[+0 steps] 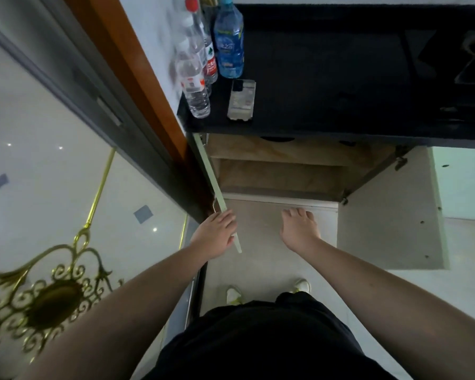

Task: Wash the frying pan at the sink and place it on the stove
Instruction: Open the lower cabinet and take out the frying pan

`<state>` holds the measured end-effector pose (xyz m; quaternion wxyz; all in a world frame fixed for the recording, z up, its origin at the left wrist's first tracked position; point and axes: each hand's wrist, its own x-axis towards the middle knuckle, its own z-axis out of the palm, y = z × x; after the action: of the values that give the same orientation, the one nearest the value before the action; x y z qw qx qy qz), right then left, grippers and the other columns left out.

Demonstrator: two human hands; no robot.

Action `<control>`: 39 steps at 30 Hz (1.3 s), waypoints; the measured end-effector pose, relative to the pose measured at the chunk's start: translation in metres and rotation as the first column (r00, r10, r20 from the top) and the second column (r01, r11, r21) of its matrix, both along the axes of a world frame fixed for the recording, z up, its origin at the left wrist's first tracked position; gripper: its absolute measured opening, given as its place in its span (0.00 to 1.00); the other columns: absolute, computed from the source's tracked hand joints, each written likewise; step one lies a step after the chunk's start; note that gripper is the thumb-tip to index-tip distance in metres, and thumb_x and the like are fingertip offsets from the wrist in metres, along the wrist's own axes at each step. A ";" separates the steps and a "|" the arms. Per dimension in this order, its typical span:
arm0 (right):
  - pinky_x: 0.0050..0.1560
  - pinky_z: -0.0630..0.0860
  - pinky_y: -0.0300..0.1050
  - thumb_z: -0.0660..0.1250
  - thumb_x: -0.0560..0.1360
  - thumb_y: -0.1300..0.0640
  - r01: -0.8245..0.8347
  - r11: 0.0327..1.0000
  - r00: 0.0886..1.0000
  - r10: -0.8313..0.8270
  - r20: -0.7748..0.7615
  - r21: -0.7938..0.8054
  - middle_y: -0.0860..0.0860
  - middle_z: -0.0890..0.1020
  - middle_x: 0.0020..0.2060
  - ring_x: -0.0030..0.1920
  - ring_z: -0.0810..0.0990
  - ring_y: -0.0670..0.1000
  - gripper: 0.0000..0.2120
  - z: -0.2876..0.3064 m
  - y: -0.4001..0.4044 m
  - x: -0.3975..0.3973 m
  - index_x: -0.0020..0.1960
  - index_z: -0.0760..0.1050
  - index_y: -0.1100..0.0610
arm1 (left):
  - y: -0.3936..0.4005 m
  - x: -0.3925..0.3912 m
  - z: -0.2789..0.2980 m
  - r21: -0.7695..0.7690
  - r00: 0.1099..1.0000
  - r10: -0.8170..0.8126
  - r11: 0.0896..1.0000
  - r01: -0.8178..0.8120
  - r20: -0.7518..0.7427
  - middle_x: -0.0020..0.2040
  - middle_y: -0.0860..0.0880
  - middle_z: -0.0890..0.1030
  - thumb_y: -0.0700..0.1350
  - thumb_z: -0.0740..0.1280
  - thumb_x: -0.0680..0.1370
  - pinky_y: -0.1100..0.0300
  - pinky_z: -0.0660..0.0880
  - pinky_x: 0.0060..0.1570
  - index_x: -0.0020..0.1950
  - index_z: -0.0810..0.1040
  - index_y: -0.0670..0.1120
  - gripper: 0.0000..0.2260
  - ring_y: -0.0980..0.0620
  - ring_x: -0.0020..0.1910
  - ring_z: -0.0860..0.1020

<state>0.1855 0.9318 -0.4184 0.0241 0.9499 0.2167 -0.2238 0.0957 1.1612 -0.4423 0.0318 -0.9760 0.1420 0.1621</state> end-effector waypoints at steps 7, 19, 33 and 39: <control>0.66 0.64 0.52 0.52 0.80 0.51 -0.158 0.987 0.987 0.157 -0.038 -0.032 0.56 0.71 0.67 0.66 0.68 0.57 0.20 -0.002 0.051 -0.017 0.70 0.65 0.58 | 0.037 -0.022 0.003 0.008 1.000 0.029 1.000 -0.029 0.006 0.72 0.44 0.70 0.51 0.53 0.82 0.51 0.59 0.73 0.69 0.72 0.42 0.20 0.47 0.76 0.60; 0.68 0.62 0.51 0.50 0.81 0.52 -0.256 0.966 0.966 0.256 -0.023 0.026 0.54 0.68 0.71 0.71 0.64 0.55 0.22 0.000 0.102 -0.039 0.73 0.61 0.57 | 0.093 -0.052 0.017 0.222 0.972 0.207 0.959 -0.178 -0.111 0.72 0.44 0.70 0.45 0.57 0.80 0.53 0.60 0.72 0.66 0.75 0.40 0.18 0.48 0.77 0.56; 0.69 0.62 0.52 0.52 0.80 0.51 -0.126 0.992 0.992 0.127 -0.026 0.023 0.54 0.69 0.70 0.69 0.66 0.55 0.23 0.006 0.056 -0.043 0.73 0.61 0.56 | 0.064 -0.031 0.039 0.312 0.928 0.354 0.900 -0.303 -0.119 0.58 0.45 0.78 0.45 0.55 0.79 0.52 0.66 0.58 0.61 0.75 0.44 0.14 0.45 0.57 0.74; 0.69 0.63 0.52 0.53 0.79 0.50 -0.017 0.999 1.000 0.017 0.007 0.030 0.55 0.68 0.70 0.69 0.66 0.56 0.25 0.019 0.027 -0.041 0.74 0.60 0.57 | 0.020 0.008 0.040 0.160 0.960 0.276 0.951 -0.266 -0.041 0.58 0.44 0.78 0.48 0.55 0.80 0.49 0.67 0.56 0.62 0.75 0.44 0.15 0.44 0.57 0.73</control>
<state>0.1443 0.9585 -0.3998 0.0125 0.9490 0.2278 -0.2174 0.1034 1.1816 -0.4021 0.0797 -0.9753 -0.0052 0.2057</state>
